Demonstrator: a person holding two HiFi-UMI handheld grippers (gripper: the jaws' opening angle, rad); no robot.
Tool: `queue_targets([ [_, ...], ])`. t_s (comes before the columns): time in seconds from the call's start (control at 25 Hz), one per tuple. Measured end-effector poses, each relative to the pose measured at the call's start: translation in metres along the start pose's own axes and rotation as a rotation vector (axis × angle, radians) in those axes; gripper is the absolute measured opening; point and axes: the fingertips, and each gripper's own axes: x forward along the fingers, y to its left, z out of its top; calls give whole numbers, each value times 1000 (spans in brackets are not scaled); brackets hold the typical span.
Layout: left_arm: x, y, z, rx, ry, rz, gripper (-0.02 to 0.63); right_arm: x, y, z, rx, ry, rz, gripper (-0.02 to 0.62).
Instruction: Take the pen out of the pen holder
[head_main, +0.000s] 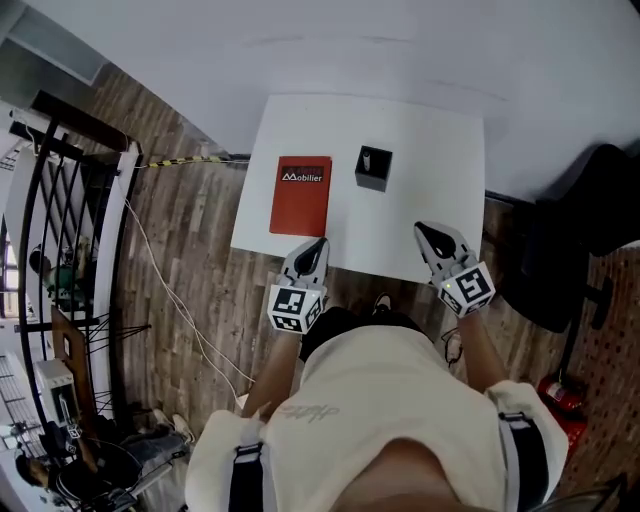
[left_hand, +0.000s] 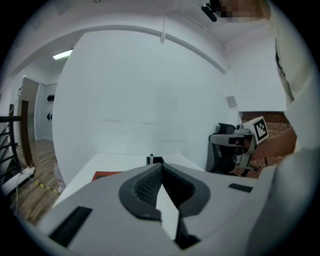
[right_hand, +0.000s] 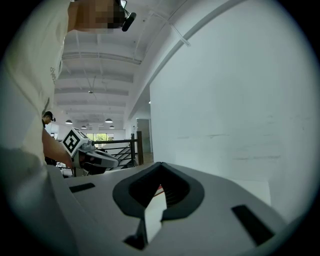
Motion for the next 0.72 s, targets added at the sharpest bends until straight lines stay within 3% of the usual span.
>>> queue_targets([
  [0.28, 21, 33, 13, 3, -30, -24, 18, 30, -10, 1, 1, 27, -38, 8],
  [0.52, 53, 62, 36, 60, -60, -76, 18, 53, -22, 31, -12, -5, -119, 8],
  [0.72, 86, 83, 47, 60, -74, -127, 18, 73, -35, 39, -45, 15, -175, 8],
])
